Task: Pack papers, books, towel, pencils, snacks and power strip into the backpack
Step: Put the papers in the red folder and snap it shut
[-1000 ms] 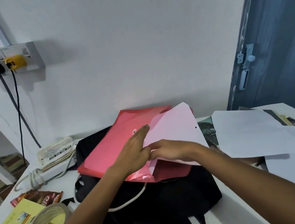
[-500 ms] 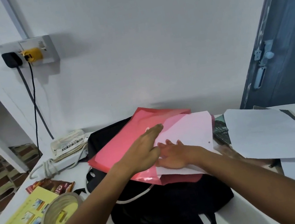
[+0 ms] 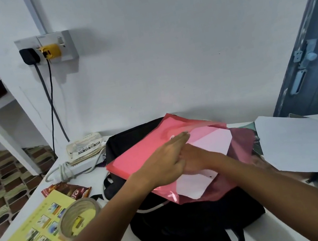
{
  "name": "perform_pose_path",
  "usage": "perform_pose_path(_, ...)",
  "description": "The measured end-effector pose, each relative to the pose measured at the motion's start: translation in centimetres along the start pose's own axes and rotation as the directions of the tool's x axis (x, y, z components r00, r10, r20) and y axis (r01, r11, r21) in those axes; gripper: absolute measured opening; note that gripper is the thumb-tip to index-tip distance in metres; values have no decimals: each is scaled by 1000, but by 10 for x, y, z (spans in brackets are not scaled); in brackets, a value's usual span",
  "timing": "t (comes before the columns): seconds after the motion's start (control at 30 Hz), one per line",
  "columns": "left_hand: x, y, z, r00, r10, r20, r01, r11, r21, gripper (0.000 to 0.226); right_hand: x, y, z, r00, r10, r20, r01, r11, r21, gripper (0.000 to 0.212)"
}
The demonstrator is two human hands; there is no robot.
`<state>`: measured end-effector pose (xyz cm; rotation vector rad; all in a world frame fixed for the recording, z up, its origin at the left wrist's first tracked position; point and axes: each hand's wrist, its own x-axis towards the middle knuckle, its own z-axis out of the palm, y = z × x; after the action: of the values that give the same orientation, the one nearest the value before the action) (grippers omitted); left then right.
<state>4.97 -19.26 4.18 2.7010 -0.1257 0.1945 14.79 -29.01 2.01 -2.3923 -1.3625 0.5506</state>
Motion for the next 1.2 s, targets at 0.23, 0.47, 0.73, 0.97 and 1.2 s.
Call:
perform_pose_path(0.23, 0, -2, -3, 999, 7, -32, -8, 1000, -24, 70, 3, 34, 19, 983, 80, 165, -31, 958, -283, 72)
perform_pose_path(0.47, -2, 3, -2, 997, 55, -46, -58, 997, -58, 75, 11, 6, 13, 982, 124, 145, -86, 966, -245, 64)
perform_pose_path(0.73, -11, 3, -4, 994, 78, -78, -83, 995, -60, 74, 3, -38, -3, 883, 400, 245, -286, 873, -395, 49)
perform_pose_path(0.97, -9, -7, -5, 991, 95, -90, -100, 994, -50, 73, 21, -13, 23, 912, 406, 58, -336, 822, -460, 54)
perform_pose_path(1.2, -7, -8, -4, 990, 118, -71, -121, 992, -32, 72, 33, 30, 35, 961, 249, 123, -180, 895, -408, 77)
